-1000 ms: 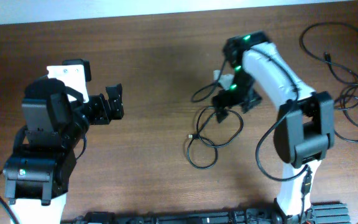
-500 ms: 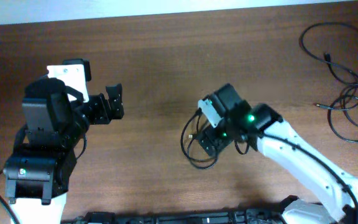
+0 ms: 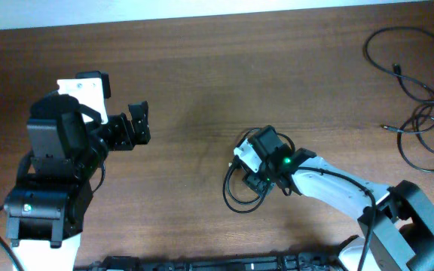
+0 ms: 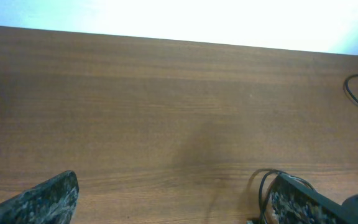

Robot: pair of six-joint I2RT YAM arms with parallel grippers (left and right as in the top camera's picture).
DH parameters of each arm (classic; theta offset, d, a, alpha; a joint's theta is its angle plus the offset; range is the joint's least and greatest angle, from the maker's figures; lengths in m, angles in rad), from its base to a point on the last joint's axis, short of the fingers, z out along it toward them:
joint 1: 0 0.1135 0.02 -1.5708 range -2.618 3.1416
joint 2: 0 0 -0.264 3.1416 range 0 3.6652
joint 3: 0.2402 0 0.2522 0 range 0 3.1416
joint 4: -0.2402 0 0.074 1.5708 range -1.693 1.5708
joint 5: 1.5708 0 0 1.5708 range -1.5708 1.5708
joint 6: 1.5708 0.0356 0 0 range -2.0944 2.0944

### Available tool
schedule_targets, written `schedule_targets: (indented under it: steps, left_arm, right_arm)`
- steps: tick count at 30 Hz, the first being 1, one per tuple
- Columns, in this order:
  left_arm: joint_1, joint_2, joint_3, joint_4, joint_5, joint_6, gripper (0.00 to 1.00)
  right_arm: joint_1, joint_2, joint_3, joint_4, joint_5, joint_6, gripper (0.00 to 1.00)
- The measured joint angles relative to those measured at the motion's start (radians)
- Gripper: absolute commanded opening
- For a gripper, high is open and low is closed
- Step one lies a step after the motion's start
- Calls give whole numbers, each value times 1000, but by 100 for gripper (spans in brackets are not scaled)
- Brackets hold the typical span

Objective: Untangle cables

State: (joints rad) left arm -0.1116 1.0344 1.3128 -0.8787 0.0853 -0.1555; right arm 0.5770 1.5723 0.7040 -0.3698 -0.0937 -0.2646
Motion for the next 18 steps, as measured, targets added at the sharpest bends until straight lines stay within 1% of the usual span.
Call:
schedule_targets:
  steps: [1, 2, 3, 11, 13, 14, 15, 18]
  left_arm:
    - [0, 0, 0, 0, 0, 0, 99]
    - [0, 0, 0, 0, 0, 0, 99]
    - [0, 0, 0, 0, 0, 0, 99]
    - [0, 0, 0, 0, 0, 0, 99]
    - [0, 0, 0, 0, 0, 0, 99]
    - [0, 0, 0, 0, 0, 0, 99]
    - [0, 0, 0, 0, 0, 0, 99]
    - [0, 0, 0, 0, 0, 0, 99]
  right_arm:
    - [0, 6, 3, 5, 0, -5, 31]
    - [0, 8, 5, 5, -3, -8, 15]
    - [0, 9, 6, 6, -4, -10, 4]
    - [1, 11, 17, -13, -4, -12, 4]
    - [1, 9, 36, -60, 68, -13, 4]
    - [1, -18, 67, -111, 171, -13, 4]
    - [1, -42, 90, -137, 229, -12, 4]
    - [1, -135, 168, -177, 448, -3, 4]
